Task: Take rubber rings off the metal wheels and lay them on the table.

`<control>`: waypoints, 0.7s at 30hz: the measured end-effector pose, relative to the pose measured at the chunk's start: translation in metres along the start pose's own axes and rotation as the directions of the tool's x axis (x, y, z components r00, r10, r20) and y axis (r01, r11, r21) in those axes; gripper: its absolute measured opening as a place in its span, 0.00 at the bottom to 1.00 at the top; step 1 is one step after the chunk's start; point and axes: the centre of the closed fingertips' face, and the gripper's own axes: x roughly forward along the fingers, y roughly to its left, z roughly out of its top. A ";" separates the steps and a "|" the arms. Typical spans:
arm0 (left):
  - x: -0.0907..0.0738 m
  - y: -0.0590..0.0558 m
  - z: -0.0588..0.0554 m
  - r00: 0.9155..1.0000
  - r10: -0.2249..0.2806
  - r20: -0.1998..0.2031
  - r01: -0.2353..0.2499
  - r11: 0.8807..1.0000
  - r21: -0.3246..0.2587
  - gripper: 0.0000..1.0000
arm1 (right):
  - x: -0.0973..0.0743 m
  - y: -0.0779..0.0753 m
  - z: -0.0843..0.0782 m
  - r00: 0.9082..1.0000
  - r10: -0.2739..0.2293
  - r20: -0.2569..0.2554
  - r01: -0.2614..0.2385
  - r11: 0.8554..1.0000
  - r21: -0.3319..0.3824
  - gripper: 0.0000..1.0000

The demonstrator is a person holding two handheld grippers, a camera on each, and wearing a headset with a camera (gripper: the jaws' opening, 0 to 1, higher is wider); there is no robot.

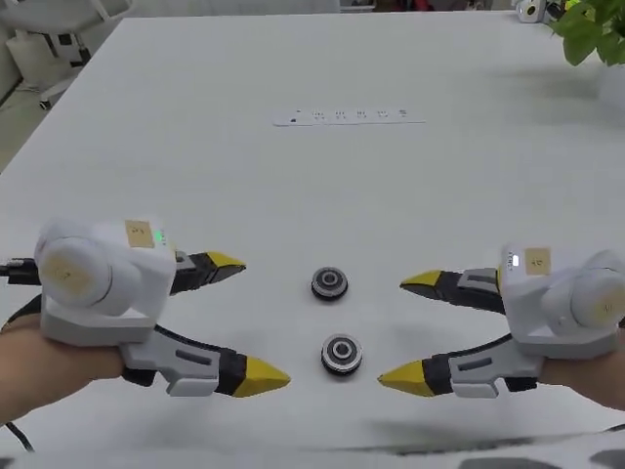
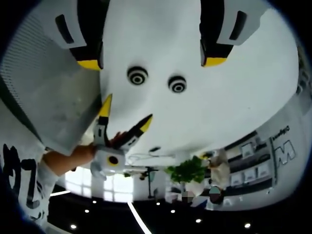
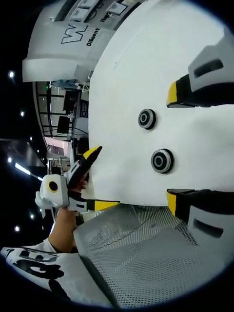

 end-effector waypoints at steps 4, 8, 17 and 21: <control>0.006 -0.005 -0.006 0.999 -0.025 -0.025 0.025 1.000 0.017 0.79 | 0.005 0.005 -0.002 1.000 0.018 -0.010 -0.018 1.000 -0.006 0.59; 0.012 -0.008 -0.007 0.998 -0.050 -0.032 0.050 0.998 0.025 0.76 | 0.010 0.009 -0.005 0.999 0.037 -0.025 -0.038 0.999 -0.014 0.55; 0.023 -0.010 -0.009 0.995 -0.087 -0.055 0.089 0.995 0.050 0.68 | 0.019 0.013 -0.006 0.996 0.075 -0.039 -0.076 0.997 -0.024 0.48; 0.028 -0.010 -0.007 0.993 -0.099 -0.057 0.102 0.993 0.055 0.64 | 0.023 0.016 -0.006 0.994 0.098 -0.053 -0.100 0.994 -0.043 0.45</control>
